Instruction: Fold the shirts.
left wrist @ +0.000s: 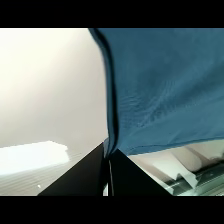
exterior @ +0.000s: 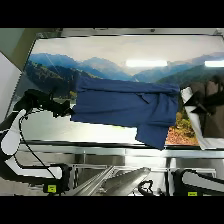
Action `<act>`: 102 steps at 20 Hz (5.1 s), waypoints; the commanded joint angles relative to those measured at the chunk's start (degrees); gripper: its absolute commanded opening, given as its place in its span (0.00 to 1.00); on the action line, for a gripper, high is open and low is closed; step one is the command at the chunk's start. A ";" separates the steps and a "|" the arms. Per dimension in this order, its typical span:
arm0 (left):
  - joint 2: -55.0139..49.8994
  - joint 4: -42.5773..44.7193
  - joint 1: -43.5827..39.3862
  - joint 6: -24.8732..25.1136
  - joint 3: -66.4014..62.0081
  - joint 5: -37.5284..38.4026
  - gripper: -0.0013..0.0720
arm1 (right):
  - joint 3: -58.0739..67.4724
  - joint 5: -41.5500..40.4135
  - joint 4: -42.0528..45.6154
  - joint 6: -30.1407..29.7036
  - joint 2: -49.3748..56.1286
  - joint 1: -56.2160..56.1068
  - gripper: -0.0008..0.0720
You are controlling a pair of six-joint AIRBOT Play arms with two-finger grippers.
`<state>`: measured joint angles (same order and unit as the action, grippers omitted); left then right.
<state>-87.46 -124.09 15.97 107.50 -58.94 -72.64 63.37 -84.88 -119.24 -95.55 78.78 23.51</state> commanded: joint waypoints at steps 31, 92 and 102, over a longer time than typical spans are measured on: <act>12.37 14.27 -0.72 -10.21 4.90 -9.64 0.04 | -27.91 26.23 -1.27 -4.76 -27.12 -7.54 0.03; -40.46 -0.63 -53.96 -15.06 -57.86 4.66 0.04 | 20.57 -1.68 -13.18 -12.28 -4.68 -8.31 0.03; -39.10 -10.36 -53.81 -16.48 -60.43 2.89 0.04 | 23.78 -5.14 -13.27 -9.16 -5.62 -12.96 0.03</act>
<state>-128.86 -128.62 -39.40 91.02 -118.32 -67.94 86.76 -89.41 -132.53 -105.58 73.30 11.18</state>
